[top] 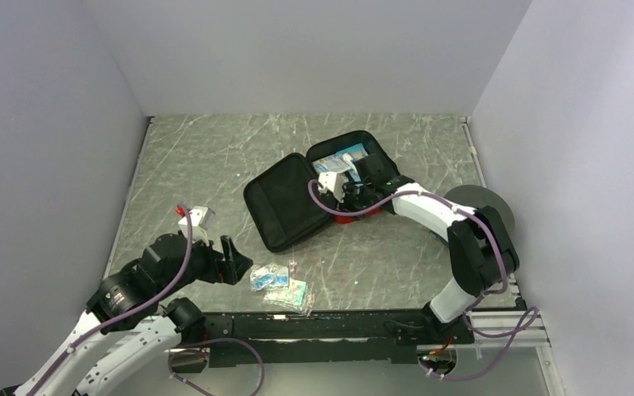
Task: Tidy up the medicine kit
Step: Move the medicine box to the center of the board.
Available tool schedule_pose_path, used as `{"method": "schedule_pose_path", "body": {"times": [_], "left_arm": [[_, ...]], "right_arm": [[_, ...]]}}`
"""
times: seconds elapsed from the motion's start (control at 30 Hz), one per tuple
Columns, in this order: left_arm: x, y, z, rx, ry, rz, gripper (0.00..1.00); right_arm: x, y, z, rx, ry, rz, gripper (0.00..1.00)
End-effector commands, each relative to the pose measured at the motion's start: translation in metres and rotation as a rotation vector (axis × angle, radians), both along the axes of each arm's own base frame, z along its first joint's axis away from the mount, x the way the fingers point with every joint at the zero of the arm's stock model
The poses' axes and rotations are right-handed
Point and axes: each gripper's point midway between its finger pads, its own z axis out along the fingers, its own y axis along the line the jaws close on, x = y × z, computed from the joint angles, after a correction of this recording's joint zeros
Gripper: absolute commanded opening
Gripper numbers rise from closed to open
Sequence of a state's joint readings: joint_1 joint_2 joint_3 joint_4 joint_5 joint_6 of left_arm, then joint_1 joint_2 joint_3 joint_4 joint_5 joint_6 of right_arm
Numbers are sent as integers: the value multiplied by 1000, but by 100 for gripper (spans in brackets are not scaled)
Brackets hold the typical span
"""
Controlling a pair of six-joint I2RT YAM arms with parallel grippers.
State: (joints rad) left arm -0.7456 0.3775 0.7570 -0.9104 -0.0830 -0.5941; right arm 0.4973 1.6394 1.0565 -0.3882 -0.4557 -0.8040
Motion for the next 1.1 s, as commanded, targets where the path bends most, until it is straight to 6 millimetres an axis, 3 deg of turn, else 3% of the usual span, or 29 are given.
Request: {"method": "schedule_pose_path", "body": {"times": [0.0,0.03,0.17,0.2,0.23,0.43,0.6,0.83,1.07], "left_arm": [[7,-7,3,-2,-7,-2,99],[8,-6,1,0,4,8,99],[9,-18,-11,-31,63,8,99],[8,-21,-16,-38,87,3,99],[7,-24,-21,-47,110,1,99],[5,-29,-43,-88,192,44,99],[0,-34,-60,-149,260,77,99],[-8,-44,-97,-208,374,98,99],[-9,-47,-126,-246,454,156,97]], "right_arm": [[21,-10,39,70,-163,-151,46],[22,-12,46,89,-176,-191,53],[25,-27,61,135,-200,-366,62],[22,-28,63,154,-186,-392,88],[18,-29,69,180,-180,-415,98],[-3,-38,108,389,-179,-574,100],[-6,-62,118,478,-33,-930,100],[-33,-44,131,633,106,-889,100],[-53,-33,126,687,186,-824,100]]}}
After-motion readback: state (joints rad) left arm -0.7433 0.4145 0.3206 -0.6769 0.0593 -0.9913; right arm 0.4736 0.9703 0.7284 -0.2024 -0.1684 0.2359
